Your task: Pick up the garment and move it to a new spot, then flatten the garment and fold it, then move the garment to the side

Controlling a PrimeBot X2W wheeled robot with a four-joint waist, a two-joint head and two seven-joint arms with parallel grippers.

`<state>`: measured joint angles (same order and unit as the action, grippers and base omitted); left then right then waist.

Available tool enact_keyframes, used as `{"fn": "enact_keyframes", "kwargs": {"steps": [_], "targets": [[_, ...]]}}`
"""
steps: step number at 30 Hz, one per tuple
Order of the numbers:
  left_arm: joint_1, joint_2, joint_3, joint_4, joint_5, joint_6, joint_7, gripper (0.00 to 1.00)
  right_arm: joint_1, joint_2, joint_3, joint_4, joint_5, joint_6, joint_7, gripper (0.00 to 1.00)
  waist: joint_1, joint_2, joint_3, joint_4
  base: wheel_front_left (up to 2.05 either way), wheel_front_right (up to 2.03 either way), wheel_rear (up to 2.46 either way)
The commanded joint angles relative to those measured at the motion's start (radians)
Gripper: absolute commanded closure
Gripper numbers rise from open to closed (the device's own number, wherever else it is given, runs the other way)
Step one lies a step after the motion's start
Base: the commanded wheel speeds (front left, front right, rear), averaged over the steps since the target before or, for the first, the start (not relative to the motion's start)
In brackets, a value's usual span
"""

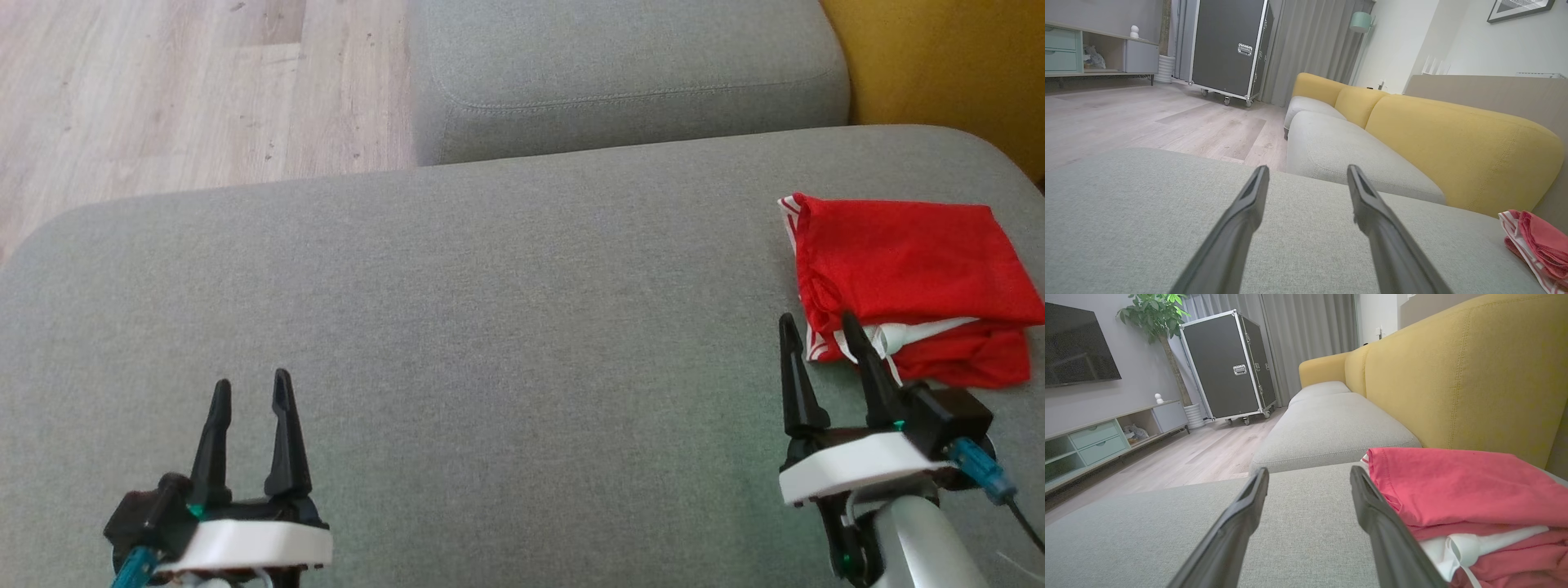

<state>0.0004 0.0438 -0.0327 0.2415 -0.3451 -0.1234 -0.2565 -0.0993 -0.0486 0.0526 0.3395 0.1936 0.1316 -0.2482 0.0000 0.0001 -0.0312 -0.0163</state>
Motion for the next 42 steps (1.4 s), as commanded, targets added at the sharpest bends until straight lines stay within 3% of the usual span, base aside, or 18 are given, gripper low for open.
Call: {"fn": "enact_keyframes", "kwargs": {"steps": [1,10,11,42], "targets": [[-0.031,0.006,0.036,-0.034,0.0,0.001,-0.005,0.0,-0.021,-0.002,0.025,-0.035,0.005,-0.001,-0.013,0.0,0.0,-0.0001,0.0,0.0,0.0,0.0,0.0],[-0.028,0.006,0.038,-0.032,-0.018,0.008,-0.005,0.0,-0.022,-0.002,0.03,-0.031,0.005,-0.001,-0.013,0.0,0.0,-0.0001,0.002,-0.002,0.0,0.0,0.0],[0.0,0.0,0.002,0.001,-0.016,0.001,0.0,1.0,0.007,0.0,0.005,0.0,0.0,0.0,0.0,1.0,0.0,-0.0001,0.002,-0.002,0.0,0.0,0.0],[-0.019,0.0,0.033,0.03,-0.303,-0.002,0.086,1.0,0.011,0.001,-0.035,0.004,0.326,0.0,0.085,1.0,0.0001,-0.0001,0.009,0.002,0.0,0.0,0.0]]}}
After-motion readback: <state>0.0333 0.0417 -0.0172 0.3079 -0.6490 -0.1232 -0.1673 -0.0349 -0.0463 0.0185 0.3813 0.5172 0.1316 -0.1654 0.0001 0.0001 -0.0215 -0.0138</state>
